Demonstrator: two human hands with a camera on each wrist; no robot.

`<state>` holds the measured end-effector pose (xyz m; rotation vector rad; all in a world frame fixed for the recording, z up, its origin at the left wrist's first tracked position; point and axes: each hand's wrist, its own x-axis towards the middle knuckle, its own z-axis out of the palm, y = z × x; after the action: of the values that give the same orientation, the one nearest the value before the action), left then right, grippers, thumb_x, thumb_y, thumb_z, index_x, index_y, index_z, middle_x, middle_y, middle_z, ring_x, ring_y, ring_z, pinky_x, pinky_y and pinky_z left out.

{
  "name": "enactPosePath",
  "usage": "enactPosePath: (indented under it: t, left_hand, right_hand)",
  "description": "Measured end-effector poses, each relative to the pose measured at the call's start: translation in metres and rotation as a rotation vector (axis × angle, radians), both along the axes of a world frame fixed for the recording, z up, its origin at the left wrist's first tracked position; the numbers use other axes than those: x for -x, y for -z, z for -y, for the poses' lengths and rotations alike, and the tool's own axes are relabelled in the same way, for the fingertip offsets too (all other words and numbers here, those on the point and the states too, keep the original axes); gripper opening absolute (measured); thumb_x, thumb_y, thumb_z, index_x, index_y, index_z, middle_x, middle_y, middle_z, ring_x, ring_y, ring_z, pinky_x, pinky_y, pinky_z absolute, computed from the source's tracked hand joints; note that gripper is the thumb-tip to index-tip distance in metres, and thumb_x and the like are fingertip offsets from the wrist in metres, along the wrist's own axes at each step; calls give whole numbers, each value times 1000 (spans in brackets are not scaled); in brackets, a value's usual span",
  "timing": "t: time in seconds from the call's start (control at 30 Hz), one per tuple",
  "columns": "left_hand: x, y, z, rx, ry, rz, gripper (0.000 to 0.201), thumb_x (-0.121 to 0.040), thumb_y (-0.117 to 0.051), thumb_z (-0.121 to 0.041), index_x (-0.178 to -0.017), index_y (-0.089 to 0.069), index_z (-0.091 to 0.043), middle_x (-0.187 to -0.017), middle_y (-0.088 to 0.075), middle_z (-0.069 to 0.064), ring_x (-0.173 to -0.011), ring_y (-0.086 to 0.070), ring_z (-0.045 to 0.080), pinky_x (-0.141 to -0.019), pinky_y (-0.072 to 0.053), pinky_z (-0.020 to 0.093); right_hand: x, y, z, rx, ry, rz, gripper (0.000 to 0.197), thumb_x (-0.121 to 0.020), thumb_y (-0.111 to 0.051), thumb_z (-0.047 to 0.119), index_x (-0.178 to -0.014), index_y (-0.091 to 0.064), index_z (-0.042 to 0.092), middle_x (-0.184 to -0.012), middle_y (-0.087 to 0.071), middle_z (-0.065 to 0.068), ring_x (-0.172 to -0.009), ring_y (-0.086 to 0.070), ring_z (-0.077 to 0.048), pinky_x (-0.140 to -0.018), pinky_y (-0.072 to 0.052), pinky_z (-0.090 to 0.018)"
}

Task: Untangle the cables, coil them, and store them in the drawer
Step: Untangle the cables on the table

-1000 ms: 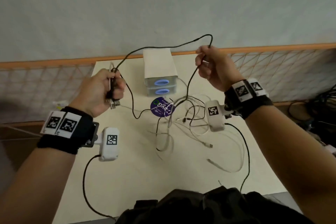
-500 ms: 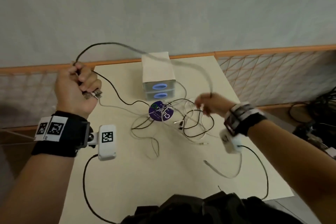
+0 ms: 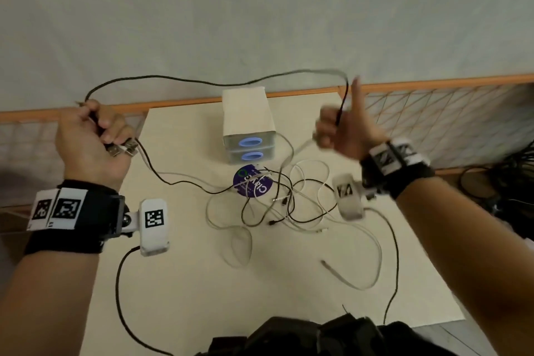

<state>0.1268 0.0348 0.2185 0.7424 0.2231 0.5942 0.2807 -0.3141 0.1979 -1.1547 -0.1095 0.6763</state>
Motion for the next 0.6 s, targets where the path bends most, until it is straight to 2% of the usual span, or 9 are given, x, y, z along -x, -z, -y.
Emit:
enactPosePath:
  t: [0.07, 0.17, 0.27, 0.3, 0.37, 0.43, 0.5, 0.57, 0.6]
  left_hand:
    - [1, 6, 4, -21, -19, -37, 5, -68, -50, -22, -66, -45, -22, -49, -37, -8, -34, -24, 6, -37, -20, 18]
    - [3, 12, 10, -63, -33, -83, 9, -66, -50, -23, -66, -42, -21, -50, -37, -7, -35, -23, 7, -38, -19, 19]
    - [4, 16, 11, -51, -31, -93, 8, -64, -51, -25, -64, -45, -21, -50, -37, -7, -36, -23, 7, -38, -19, 19]
    - [4, 17, 9, -41, -32, -85, 6, -64, -52, -26, -65, -47, -22, -51, -37, -7, -36, -23, 7, -38, -19, 19]
    - [3, 18, 7, -34, -37, -80, 6, -63, -52, -27, -65, -49, -22, -51, -37, -7, -36, -23, 8, -38, -20, 19]
    - [3, 21, 6, -44, -43, -83, 5, -63, -51, -26, -65, -48, -22, -50, -38, -8, -36, -23, 8, -37, -20, 19]
    - [3, 23, 9, -68, -43, -102, 6, -63, -50, -26, -66, -47, -23, -49, -38, -8, -36, -23, 8, -38, -20, 19]
    - [2, 24, 14, -89, -52, -144, 7, -61, -50, -26, -66, -46, -22, -47, -38, -7, -35, -23, 8, -38, -20, 19]
    - [1, 25, 17, -92, -54, -161, 8, -60, -50, -27, -66, -46, -22, -47, -38, -7, -35, -23, 7, -37, -19, 19]
  right_hand:
    - [1, -66, -7, -187, 181, 303, 56, -93, -34, 57, -54, -34, 18, -45, -29, 0, -45, -31, -18, -47, -29, -24]
    - [-1, -127, 1, -288, 435, 777, 37, -95, -41, 17, -59, -47, 16, -52, -44, 0, -52, -46, -22, -56, -40, -33]
    - [-9, -142, 11, -99, 720, 1254, 36, -92, -43, 8, -65, -53, 29, -65, -54, 14, -66, -51, -12, -68, -41, -29]
    - [-12, -141, 12, 19, 784, 1408, 33, -93, -44, 9, -66, -52, 26, -69, -51, 15, -68, -47, -9, -69, -38, -26]
    - [-22, -123, 11, 277, 816, 1562, 31, -96, -47, 16, -67, -53, 6, -81, -44, 6, -75, -43, -13, -71, -34, -22]
    - [-27, -91, 9, 572, 714, 1506, 35, -94, -51, 25, -72, -54, -1, -88, -42, 3, -84, -44, -15, -76, -35, -19]
    - [-35, -51, 11, 923, 461, 1467, 28, -90, -58, 27, -79, -61, 1, -98, -53, -12, -94, -49, -22, -89, -40, -29]
    - [-37, -9, 13, 1474, -91, 1217, 27, -89, -61, 28, -97, -66, 2, -114, -59, -18, -107, -53, -31, -98, -43, -41]
    - [-32, 8, 14, 1690, -363, 1020, 31, -89, -61, 26, -110, -63, 4, -122, -58, -16, -113, -53, -31, -98, -44, -39]
